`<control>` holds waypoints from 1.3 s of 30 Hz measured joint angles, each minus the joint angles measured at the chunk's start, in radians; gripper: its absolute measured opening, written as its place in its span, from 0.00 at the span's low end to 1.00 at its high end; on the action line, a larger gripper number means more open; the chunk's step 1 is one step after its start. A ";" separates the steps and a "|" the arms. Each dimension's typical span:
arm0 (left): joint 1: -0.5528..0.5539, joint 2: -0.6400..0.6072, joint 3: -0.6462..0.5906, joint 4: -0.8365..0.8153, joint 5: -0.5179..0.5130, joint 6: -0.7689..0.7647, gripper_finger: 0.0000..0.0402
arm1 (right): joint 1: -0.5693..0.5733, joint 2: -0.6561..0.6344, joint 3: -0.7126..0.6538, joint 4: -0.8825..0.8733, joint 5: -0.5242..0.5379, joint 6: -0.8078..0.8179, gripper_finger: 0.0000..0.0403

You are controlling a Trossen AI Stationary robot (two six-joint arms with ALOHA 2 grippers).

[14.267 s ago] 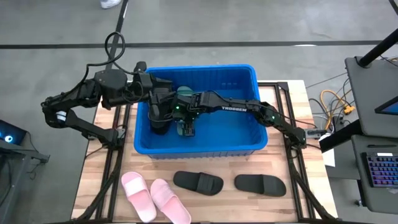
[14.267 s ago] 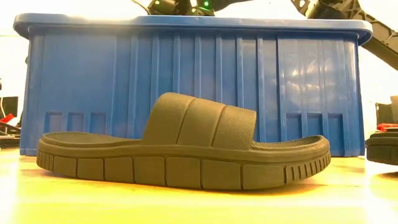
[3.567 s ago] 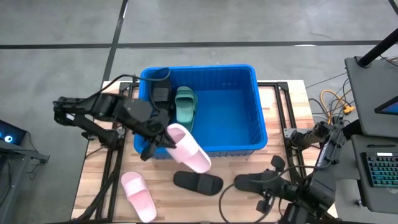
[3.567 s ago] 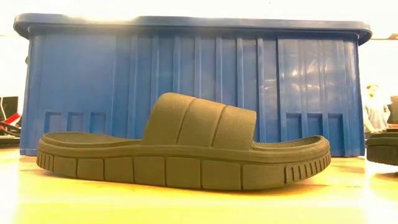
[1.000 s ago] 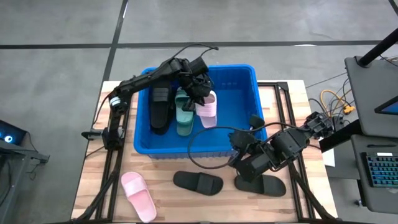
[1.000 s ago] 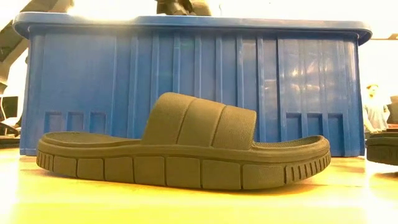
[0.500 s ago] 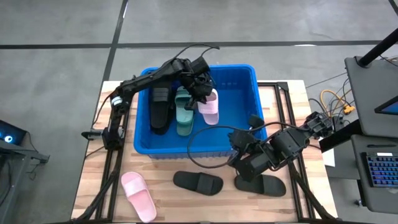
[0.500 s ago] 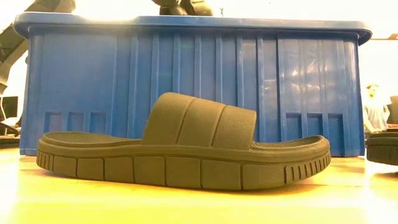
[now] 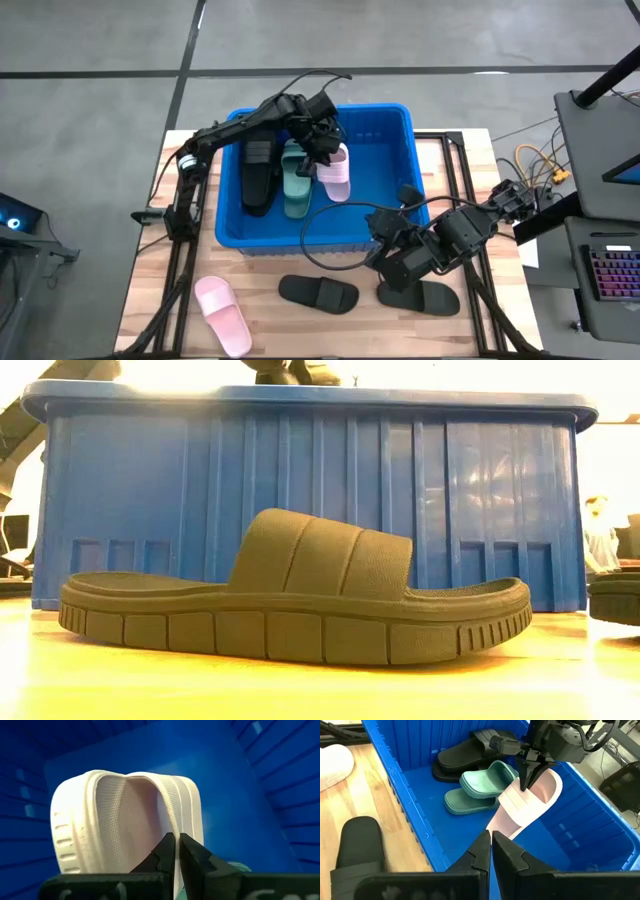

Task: Pick and place slides into bin
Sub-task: Put the pink slipper into the blue bin

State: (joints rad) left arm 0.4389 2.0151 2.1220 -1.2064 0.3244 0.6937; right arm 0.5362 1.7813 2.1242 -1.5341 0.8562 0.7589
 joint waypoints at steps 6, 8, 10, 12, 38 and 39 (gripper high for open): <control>0.000 -0.001 -0.002 0.042 -0.064 -0.001 0.00 | 0.000 0.000 0.000 0.000 0.001 0.000 0.02; 0.000 -0.001 -0.002 0.053 -0.082 -0.005 0.00 | 0.000 0.000 0.000 0.000 0.001 0.000 0.02; 0.000 -0.001 -0.005 0.055 -0.088 -0.006 0.00 | 0.000 0.000 0.000 0.000 0.001 0.000 0.02; -0.002 0.000 -0.019 0.073 -0.092 -0.006 0.00 | 0.000 0.000 0.000 0.000 0.002 0.000 0.02; -0.041 -0.017 -0.099 0.143 -0.197 -0.055 0.00 | 0.000 0.001 -0.002 -0.002 0.008 0.000 0.02; -0.042 -0.025 -0.098 0.130 -0.175 -0.056 0.00 | 0.000 0.001 -0.002 -0.001 0.008 0.000 0.02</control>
State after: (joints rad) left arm 0.3965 1.9904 2.0236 -1.0765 0.1497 0.6380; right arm 0.5358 1.7821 2.1221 -1.5354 0.8646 0.7589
